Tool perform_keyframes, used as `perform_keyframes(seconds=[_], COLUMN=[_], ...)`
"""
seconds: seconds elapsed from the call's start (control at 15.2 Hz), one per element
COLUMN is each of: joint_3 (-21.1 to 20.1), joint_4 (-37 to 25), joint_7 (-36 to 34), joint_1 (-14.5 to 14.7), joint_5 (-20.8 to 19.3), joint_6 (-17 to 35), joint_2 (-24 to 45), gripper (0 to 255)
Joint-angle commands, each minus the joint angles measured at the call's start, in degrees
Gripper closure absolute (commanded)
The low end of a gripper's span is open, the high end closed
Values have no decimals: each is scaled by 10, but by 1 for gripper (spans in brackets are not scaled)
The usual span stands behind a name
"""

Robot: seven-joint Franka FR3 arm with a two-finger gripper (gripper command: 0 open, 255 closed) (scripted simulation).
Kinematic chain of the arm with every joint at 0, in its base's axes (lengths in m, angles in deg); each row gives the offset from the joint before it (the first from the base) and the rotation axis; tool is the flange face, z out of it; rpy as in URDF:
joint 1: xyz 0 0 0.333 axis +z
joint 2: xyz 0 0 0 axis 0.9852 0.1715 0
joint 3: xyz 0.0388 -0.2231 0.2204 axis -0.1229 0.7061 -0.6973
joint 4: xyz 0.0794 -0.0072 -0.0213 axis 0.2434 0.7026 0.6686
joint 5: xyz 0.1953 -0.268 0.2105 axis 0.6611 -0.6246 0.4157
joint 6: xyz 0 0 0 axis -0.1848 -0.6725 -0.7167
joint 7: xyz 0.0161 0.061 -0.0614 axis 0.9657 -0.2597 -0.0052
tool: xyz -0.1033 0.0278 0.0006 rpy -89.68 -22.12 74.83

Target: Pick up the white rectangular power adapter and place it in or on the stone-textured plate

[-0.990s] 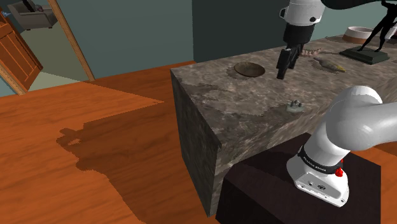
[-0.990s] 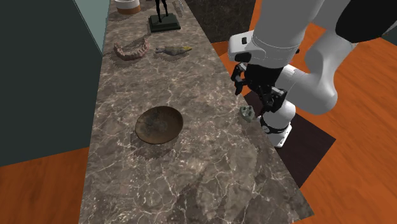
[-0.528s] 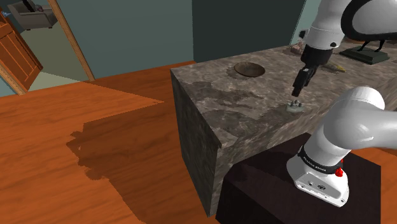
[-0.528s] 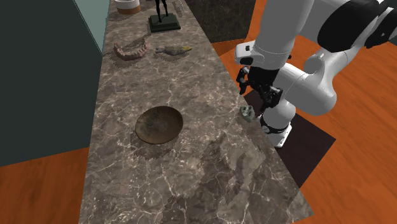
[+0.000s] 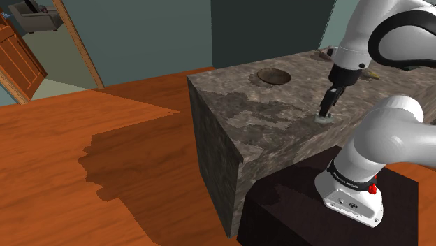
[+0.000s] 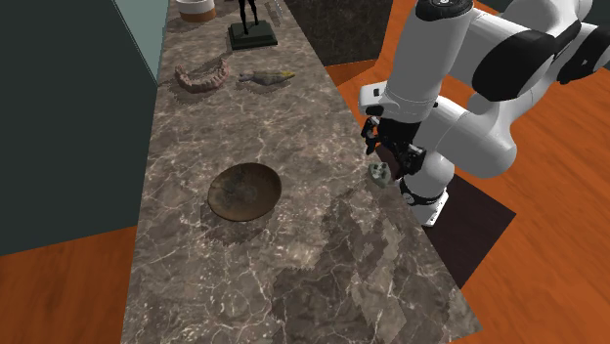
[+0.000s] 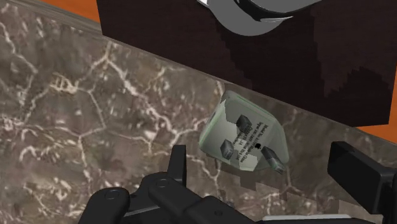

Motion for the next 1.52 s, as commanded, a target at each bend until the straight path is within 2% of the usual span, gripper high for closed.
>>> perform_keyframes(seconds=[0.0,0.4,0.46,1.06,1.45], joint_3=[1,1,1,1,-11], joint_4=[8,8,8,8,-44], joint_7=[-1,-1,-1,-1,-3], joint_1=[-1,-1,-1,-1,9], joint_5=[-1,-1,-1,-1,12], joint_6=[5,5,5,5,-24], joint_2=[-3,-2,-2,-2,20], gripper=[0,0,255,255,255])
